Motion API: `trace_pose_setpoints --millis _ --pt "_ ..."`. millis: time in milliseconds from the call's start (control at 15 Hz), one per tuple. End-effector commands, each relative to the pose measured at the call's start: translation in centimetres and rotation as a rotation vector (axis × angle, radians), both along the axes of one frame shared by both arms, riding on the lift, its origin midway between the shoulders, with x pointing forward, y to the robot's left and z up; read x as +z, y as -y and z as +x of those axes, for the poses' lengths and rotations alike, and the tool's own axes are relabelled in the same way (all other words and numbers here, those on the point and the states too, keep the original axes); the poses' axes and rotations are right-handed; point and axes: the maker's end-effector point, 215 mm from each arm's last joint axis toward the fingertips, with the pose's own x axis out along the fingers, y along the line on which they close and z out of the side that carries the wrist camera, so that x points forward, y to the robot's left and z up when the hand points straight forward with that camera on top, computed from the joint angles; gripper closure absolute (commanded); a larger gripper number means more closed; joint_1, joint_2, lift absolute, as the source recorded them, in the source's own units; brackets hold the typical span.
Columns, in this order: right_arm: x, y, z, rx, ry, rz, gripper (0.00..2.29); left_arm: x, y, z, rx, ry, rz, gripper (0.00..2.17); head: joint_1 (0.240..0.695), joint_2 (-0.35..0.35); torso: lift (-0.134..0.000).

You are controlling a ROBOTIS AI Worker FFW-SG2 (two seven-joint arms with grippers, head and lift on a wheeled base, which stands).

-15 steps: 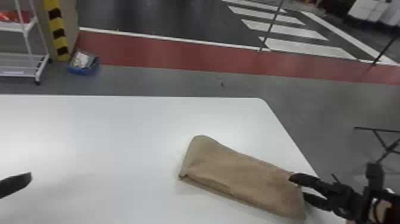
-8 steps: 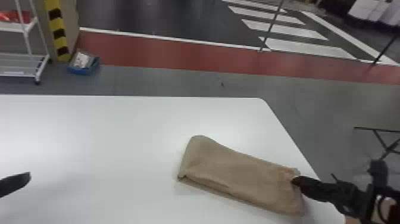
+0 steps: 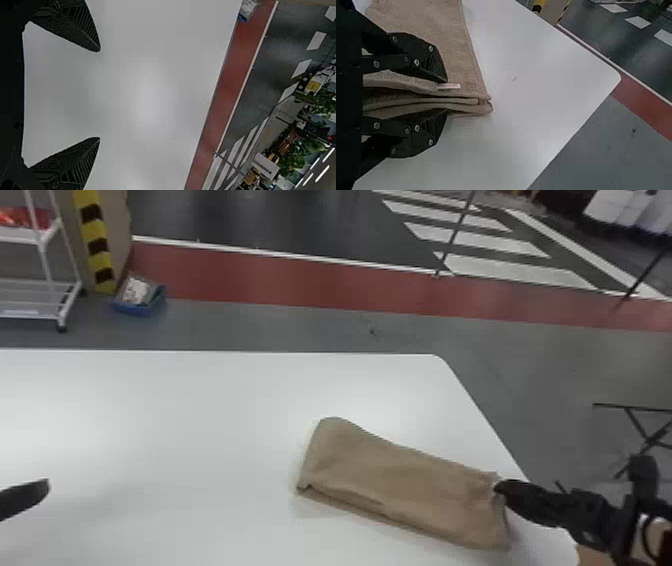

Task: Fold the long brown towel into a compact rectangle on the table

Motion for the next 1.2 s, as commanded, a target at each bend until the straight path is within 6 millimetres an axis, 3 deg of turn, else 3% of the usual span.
trace_pose_setpoints --millis 0,533,800,933,1133 --pt "0.4 0.9 -0.1 0.005 -0.011 -0.029 0.45 0.0 -0.1 0.0 0.001 0.000 0.001 0.09 0.695 -0.322 -0.125" --pt "-1.7 -1.2 1.6 0.097 -0.110 -0.118 0.46 -0.3 -0.4 -0.1 0.005 -0.007 0.003 0.09 0.695 -0.315 -0.125" --pt "-1.7 -0.6 1.8 0.112 -0.132 -0.149 0.47 -0.4 -0.7 0.3 0.007 -0.001 0.005 0.09 0.695 -0.296 -0.125" --pt "-1.7 -0.7 1.7 0.123 -0.138 -0.153 0.73 -0.4 -0.8 0.5 0.008 0.004 0.007 0.09 0.695 -0.296 -0.125" --pt "-1.7 -0.8 1.6 0.123 -0.135 -0.144 1.31 -0.3 -0.7 0.7 0.007 0.007 0.005 0.09 0.695 -0.296 -0.125"
